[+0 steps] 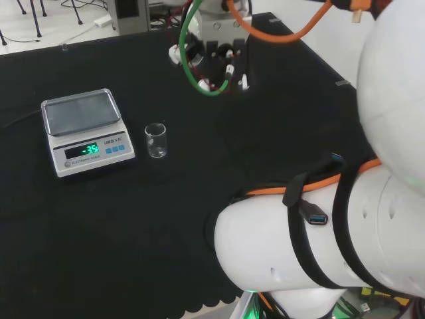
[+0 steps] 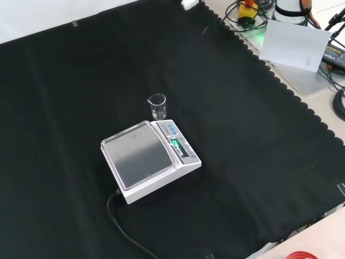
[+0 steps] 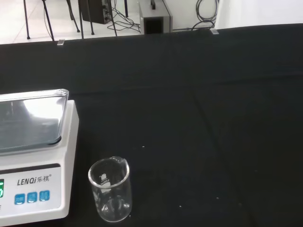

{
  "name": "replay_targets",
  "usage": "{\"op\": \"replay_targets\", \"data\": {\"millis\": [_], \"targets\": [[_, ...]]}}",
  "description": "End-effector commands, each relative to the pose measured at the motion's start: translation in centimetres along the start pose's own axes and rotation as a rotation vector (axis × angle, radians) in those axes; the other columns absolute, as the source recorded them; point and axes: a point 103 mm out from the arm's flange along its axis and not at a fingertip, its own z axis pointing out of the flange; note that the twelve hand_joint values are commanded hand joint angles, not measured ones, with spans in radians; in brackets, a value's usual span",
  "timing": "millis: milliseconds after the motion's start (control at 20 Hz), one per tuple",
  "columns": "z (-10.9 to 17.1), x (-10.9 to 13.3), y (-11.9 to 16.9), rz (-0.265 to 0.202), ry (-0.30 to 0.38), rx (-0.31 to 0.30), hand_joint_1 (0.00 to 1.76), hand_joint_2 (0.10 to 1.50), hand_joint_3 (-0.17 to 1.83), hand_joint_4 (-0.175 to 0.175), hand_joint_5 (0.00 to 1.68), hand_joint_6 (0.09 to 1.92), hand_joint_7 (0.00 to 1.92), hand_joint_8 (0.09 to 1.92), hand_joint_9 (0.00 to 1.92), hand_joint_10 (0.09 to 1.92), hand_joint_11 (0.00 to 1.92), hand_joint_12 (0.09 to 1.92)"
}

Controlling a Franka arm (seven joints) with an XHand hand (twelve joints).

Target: Pick up the beaker.

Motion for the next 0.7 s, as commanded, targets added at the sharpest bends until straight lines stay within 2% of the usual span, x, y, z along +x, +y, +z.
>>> {"op": "replay_targets", "data": {"millis": [50, 100, 200, 400, 700], "targets": [[4.6, 2.4, -0.4, -0.008, 0.033, 0.001, 0.82, 1.09, -0.17, -0.104, 0.55, 0.79, 0.62, 0.8, 0.78, 0.8, 0.29, 1.42], [5.2, 2.7, -0.4, -0.006, 0.056, 0.007, 0.83, 1.09, -0.17, -0.105, 0.55, 0.79, 0.62, 0.8, 0.78, 0.8, 0.3, 1.42], [6.4, 3.3, -0.8, -0.007, 0.017, -0.037, 0.83, 1.09, -0.17, -0.108, 0.55, 0.8, 0.62, 0.8, 0.79, 0.81, 0.3, 1.42], [8.6, 4.5, -1.3, 0.001, -0.026, -0.029, 0.84, 1.09, -0.17, -0.114, 0.56, 0.81, 0.64, 0.81, 0.8, 0.81, 0.32, 1.41], [11.3, 5.7, -1.1, 0.005, -0.062, 0.014, 0.85, 1.09, -0.17, -0.111, 0.52, 0.81, 0.63, 0.8, 0.8, 0.8, 0.33, 1.4]]}}
